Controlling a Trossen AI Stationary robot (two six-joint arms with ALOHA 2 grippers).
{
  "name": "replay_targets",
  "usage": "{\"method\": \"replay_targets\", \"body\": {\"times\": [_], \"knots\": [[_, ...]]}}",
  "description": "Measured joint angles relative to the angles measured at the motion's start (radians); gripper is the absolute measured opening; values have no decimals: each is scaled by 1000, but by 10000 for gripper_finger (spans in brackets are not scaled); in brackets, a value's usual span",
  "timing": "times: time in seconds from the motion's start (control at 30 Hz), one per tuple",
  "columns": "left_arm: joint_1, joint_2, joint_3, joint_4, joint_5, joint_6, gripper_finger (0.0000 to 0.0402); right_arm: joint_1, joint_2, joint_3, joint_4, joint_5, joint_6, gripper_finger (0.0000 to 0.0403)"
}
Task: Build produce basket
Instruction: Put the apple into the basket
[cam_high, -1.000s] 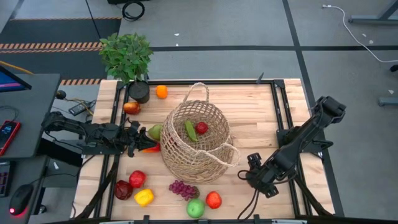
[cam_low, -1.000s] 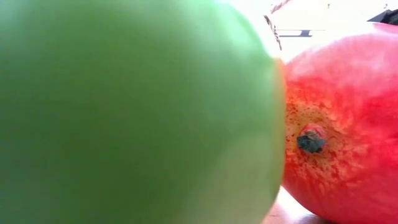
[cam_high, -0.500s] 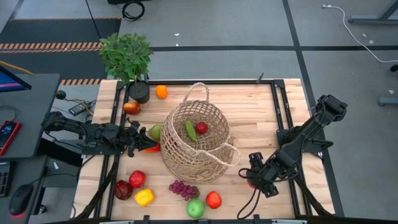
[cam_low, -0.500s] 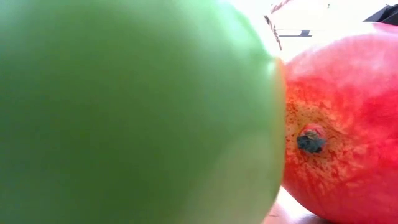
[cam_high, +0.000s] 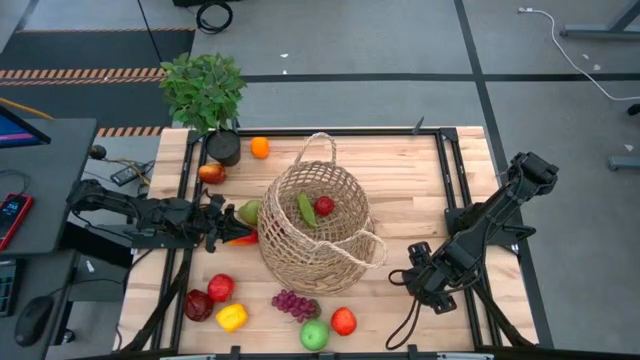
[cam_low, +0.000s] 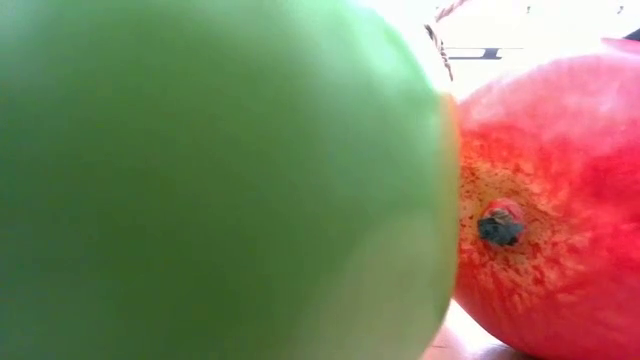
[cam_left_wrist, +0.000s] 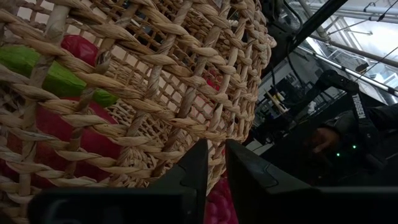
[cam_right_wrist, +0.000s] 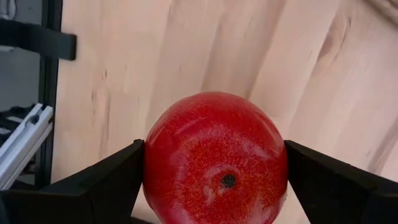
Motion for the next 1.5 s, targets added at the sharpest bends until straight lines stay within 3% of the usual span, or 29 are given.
{"method": "replay_targets", "body": {"times": [0.53,0.8,1.0,1.23,1.5], "knots": [[0,0,0,0,0,0,61,-10,0,0,-38,-5,-1,369],[0,0,0,0,0,0,56,-3,-44,0,-20,-142,4,369],[0,0,0,0,0,0,61,-2,-119,0,58,-210,65,369],[0,0,0,0,0,0,56,-2,-235,1,167,-219,126,369],[0,0,0,0,0,0,63,-37,-385,1,446,-210,202,369]]}}
